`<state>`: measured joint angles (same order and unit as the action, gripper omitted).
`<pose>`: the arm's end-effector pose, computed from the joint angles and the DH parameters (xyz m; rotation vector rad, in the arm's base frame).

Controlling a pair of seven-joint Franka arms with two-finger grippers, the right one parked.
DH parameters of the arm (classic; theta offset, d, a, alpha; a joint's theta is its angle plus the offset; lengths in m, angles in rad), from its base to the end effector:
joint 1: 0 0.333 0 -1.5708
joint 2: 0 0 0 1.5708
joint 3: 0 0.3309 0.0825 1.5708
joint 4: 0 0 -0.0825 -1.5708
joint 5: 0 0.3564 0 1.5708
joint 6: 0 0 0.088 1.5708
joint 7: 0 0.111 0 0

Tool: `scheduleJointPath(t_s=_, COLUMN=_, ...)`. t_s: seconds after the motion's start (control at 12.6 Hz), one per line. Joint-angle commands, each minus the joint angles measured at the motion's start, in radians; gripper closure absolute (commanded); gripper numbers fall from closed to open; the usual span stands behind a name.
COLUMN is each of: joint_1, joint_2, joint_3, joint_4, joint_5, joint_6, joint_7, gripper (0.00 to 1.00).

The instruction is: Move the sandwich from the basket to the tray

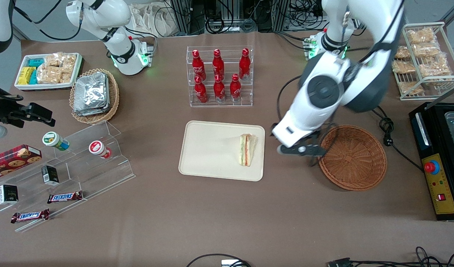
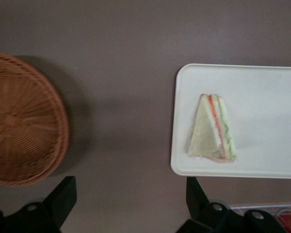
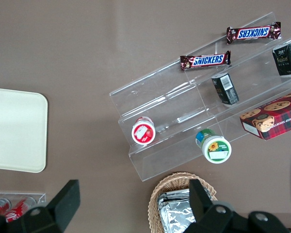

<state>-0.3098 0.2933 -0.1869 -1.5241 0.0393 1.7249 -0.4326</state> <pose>0.5508 -0.2784 0.5029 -3.1118 0.1033 0.1325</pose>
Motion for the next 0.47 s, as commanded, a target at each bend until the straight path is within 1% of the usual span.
scheduleJointPath(t_s=0.0, joint_1=0.078, joint_2=-0.101, joint_3=-0.006, joint_4=0.048, joint_5=0.002, joint_6=-0.155, joint_7=0.081, gripper=0.00)
scheduleJointPath(t_s=0.16, joint_1=0.095, joint_2=-0.135, joint_3=-0.002, joint_4=0.117, joint_5=0.007, joint_6=-0.293, joint_7=0.120, gripper=0.00)
scheduleJointPath(t_s=0.4, joint_1=0.175, joint_2=-0.198, joint_3=0.004, joint_4=0.098, joint_5=0.013, joint_6=-0.378, joint_7=0.153, gripper=0.00)
